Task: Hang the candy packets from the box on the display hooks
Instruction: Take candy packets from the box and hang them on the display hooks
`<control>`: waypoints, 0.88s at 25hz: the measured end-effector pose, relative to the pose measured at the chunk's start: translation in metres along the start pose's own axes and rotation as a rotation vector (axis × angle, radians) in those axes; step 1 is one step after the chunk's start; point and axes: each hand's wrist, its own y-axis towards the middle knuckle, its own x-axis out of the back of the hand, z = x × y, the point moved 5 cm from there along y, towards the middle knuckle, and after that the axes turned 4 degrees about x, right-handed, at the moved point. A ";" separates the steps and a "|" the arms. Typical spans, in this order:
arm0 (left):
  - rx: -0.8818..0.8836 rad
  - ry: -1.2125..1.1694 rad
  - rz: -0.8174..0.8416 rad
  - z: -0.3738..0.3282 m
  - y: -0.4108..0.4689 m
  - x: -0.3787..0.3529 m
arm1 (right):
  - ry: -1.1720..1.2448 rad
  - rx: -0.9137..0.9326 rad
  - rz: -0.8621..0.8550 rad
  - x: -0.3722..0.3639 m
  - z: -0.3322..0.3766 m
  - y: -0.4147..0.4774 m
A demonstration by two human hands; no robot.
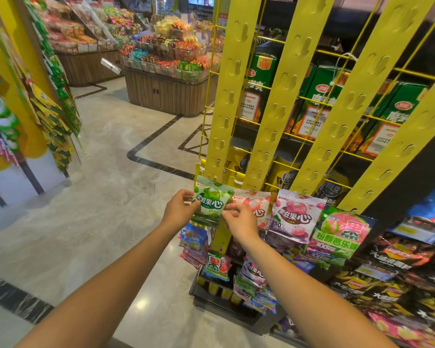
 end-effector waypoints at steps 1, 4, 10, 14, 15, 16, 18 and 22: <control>-0.011 0.026 0.005 0.000 -0.002 0.001 | 0.007 0.003 0.004 0.001 0.001 -0.001; -0.113 0.207 -0.028 -0.008 -0.019 0.001 | 0.009 0.031 -0.001 0.016 0.004 -0.011; -0.386 0.627 -0.156 -0.034 -0.057 -0.015 | -0.189 0.242 0.003 0.062 0.007 -0.044; -0.540 0.812 -0.203 -0.063 -0.096 -0.050 | -0.481 0.375 -0.069 0.115 0.001 -0.072; -0.580 0.836 -0.206 -0.071 -0.107 -0.061 | -0.534 0.398 -0.091 0.130 -0.002 -0.082; -0.624 0.860 -0.204 -0.078 -0.118 -0.072 | -0.583 0.414 -0.111 0.144 -0.005 -0.091; -0.708 0.888 -0.184 -0.090 -0.139 -0.096 | -0.644 0.398 -0.153 0.177 -0.017 -0.112; -0.817 0.900 -0.098 -0.116 -0.198 -0.157 | -0.711 0.336 -0.215 0.251 -0.053 -0.167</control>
